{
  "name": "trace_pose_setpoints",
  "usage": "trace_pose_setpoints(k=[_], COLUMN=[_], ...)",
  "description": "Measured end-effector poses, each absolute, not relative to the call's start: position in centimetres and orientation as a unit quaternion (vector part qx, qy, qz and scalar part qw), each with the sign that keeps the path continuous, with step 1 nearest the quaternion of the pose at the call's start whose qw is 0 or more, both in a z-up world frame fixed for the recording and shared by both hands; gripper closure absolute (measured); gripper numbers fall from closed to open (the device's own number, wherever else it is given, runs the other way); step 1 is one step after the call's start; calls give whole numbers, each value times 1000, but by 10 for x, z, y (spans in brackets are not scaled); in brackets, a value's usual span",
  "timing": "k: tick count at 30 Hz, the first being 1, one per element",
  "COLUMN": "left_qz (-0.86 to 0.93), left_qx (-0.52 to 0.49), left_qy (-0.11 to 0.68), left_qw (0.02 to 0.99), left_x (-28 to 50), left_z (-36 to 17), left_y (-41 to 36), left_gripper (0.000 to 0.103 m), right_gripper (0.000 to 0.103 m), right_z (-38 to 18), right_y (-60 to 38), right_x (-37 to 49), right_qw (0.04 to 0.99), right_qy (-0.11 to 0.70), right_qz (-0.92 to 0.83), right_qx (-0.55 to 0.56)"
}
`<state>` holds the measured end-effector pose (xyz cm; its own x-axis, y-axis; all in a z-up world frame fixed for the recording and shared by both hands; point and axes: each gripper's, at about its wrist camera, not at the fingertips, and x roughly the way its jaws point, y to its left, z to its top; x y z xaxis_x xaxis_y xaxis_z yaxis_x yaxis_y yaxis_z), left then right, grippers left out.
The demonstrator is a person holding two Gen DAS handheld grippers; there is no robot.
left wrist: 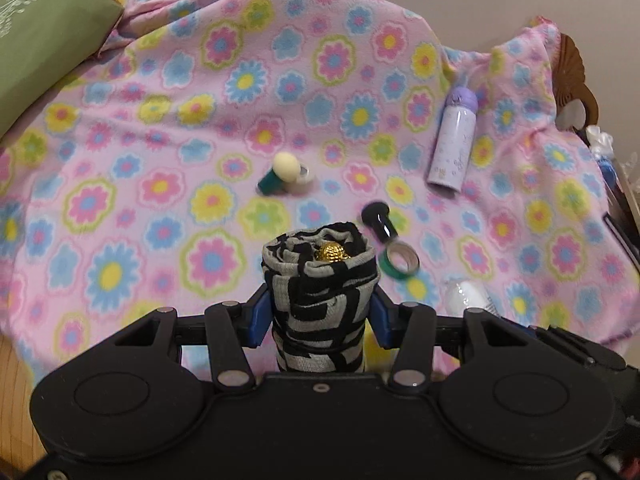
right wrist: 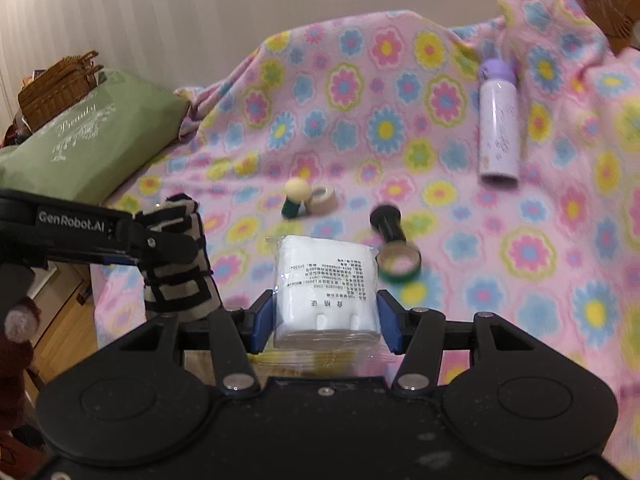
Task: Organize soft objects
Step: 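Carry the striped cloth and tissue pack over the basket with both tools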
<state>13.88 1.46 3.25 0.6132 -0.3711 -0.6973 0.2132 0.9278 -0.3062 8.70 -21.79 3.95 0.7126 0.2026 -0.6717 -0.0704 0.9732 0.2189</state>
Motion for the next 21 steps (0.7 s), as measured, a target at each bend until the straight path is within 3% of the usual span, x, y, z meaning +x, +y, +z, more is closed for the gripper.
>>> trace_pose_setpoints(k=[17,21], left_qz=[-119,-121], left_qx=[-89,-87], left_qy=[459,454], left_qw=[876,878], left_x=[69,61], left_z=[-10,-11], left_y=[19,18], left_gripper=[54,49], right_gripper=[48,37], right_z=[27,36], right_y=[-197,-187], right_x=[-5,-16], right_qw=[907,918], right_qy=[411,389], right_qz=[39,33], right_qx=[83,71])
